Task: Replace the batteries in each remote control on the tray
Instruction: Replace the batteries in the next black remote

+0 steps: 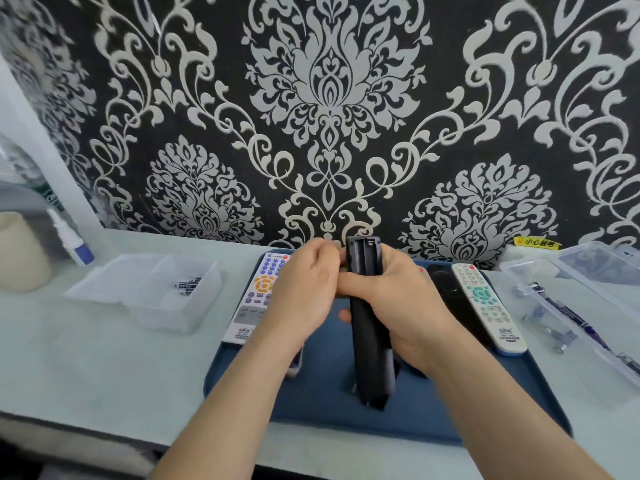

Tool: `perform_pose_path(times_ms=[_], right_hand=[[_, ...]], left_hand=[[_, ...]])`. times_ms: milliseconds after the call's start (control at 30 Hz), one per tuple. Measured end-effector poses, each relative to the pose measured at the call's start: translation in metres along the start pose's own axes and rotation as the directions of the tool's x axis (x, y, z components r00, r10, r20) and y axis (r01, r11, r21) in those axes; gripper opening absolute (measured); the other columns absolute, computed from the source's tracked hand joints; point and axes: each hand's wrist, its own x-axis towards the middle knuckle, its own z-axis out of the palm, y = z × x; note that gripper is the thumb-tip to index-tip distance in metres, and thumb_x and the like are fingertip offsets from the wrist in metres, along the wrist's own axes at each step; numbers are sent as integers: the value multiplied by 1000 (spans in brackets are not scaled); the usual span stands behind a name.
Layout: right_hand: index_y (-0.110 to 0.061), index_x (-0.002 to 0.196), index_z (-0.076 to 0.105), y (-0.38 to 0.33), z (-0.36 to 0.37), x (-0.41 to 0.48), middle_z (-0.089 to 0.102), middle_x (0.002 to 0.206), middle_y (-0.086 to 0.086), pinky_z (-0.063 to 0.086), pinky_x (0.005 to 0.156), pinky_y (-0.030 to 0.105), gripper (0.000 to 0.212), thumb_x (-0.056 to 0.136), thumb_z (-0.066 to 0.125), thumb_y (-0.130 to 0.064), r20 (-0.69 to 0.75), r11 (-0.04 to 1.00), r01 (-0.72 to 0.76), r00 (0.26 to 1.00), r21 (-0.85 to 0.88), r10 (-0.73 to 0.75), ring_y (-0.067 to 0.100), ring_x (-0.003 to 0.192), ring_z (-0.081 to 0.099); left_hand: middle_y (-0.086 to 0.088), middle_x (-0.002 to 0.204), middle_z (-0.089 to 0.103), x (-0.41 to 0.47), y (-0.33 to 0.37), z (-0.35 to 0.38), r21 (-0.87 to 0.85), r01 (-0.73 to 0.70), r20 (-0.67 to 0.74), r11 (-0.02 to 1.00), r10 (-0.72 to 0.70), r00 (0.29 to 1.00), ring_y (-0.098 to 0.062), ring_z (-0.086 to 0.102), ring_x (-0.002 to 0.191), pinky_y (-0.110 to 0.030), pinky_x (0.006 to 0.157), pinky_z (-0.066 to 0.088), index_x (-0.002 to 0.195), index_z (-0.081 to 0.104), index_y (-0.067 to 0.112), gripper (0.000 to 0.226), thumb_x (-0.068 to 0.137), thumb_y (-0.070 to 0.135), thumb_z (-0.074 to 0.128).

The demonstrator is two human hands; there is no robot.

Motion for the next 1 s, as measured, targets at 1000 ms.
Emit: perform_pose_path(times_ms=[1000], right_hand=[[3,103,61,15,48,41,71,83,17,62,73,34,22,95,42,12,47,936,-117,993,334,107,24,80,71]], left_hand=[[14,86,70,19,-47,-112,338,10,-368,941,123,922,-3,59,72,-24,69,45,91,68,31,25,92,14,51]])
